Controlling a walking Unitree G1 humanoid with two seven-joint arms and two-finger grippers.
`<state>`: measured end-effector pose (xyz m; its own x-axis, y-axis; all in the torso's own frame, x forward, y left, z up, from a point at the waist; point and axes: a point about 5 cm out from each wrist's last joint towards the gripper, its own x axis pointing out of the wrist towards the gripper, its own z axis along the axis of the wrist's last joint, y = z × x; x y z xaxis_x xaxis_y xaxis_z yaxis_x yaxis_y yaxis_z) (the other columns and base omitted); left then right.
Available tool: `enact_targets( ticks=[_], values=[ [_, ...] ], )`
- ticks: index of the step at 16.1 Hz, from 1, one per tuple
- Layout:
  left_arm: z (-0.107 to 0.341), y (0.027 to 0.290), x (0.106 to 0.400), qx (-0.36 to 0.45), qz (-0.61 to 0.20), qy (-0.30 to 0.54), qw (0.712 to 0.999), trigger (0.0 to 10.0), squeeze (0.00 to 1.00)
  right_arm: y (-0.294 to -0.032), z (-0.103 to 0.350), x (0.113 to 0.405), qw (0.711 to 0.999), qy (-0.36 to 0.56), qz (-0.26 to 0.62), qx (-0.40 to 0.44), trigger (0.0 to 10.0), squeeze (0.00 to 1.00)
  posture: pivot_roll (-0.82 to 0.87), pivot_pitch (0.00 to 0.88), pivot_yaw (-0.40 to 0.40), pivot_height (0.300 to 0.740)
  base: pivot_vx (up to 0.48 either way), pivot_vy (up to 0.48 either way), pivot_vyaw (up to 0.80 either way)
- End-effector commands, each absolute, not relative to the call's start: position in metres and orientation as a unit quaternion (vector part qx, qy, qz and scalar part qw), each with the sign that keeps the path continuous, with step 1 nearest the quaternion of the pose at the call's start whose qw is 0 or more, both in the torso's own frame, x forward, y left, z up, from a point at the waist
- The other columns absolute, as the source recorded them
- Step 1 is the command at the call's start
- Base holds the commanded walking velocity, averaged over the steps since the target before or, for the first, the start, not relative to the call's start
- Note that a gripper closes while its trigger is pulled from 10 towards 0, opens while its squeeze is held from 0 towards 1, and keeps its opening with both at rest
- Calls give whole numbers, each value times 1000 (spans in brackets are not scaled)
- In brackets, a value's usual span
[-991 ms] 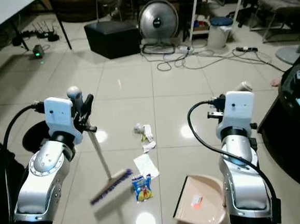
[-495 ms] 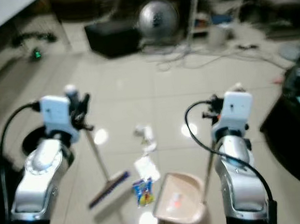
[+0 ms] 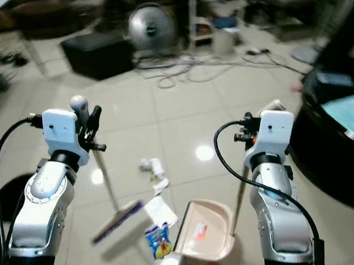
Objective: Sweep floor
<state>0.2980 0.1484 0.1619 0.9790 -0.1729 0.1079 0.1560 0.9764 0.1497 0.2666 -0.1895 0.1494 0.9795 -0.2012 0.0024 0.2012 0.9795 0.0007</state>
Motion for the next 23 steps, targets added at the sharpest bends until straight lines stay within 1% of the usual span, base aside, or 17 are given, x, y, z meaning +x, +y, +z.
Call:
enact_targets(
  ticks=[1,2,3,4,6,8,10,12,13,15,16,18,19,20,22,23],
  values=[
    [171,146,298,65,-87,-81,991,10000,0,-192,163,268,994,-31,-106,-14,10000,0,-53,13,47,740,334,0,0],
    [170,147,298,67,-84,-77,991,10000,0,-192,162,269,994,-29,-105,-24,10000,0,-53,13,47,740,274,0,0],
    [164,147,298,66,-82,-59,993,10000,0,-191,158,271,990,-14,-91,-103,10000,0,-50,15,45,740,0,0,0],
    [161,147,298,72,-81,-57,993,10000,0,-191,157,271,989,-14,-91,-113,10000,0,-50,15,45,740,0,0,0],
    [157,147,297,55,-68,-47,995,10000,0,-194,159,273,987,-36,-98,-120,10000,0,-56,16,54,740,0,0,0],
    [163,150,302,56,-47,-67,995,10000,0,-195,163,275,987,-57,-91,-122,10000,0,-56,25,55,740,0,0,0],
    [170,151,305,59,-37,-89,994,10000,0,-193,163,276,990,-60,-63,-113,10000,0,-54,31,57,740,0,0,0],
    [170,151,311,68,-35,-92,993,10000,0,-194,158,280,991,-59,-49,-107,10000,0,-46,48,60,740,0,0,0],
    [169,155,315,66,-22,-88,994,10000,0,-193,156,283,993,-67,-41,-90,10000,0,-33,63,58,740,0,0,0],
    [171,163,319,71,5,-92,993,10000,0,-182,160,286,992,-96,0,-76,10000,0,-20,95,60,740,0,0,0],
    [164,169,323,65,39,-83,994,10000,0,-171,156,292,991,-102,47,-78,10000,0,-12,114,57,740,0,0,0],
    [159,173,325,62,59,-77,993,10000,0,-163,153,295,988,-105,75,-80,10000,0,5,149,57,740,0,0,0],
    [157,178,328,56,72,-73,993,10000,0,-153,149,303,985,-113,101,-83,10000,0,28,196,65,740,0,0,0],
    [155,179,329,55,78,-68,993,10000,0,-152,148,305,984,-115,106,-80,10000,0,32,204,67,740,0,0,0],
    [150,183,331,67,98,-65,991,10000,0,-148,144,314,986,-113,112,-59,10000,0,61,254,93,740,0,0,0],
    [148,186,331,76,110,-83,988,10000,0,-142,140,319,981,-112,134,-85,10000,0,74,291,102,740,0,0,0]
  ],
)
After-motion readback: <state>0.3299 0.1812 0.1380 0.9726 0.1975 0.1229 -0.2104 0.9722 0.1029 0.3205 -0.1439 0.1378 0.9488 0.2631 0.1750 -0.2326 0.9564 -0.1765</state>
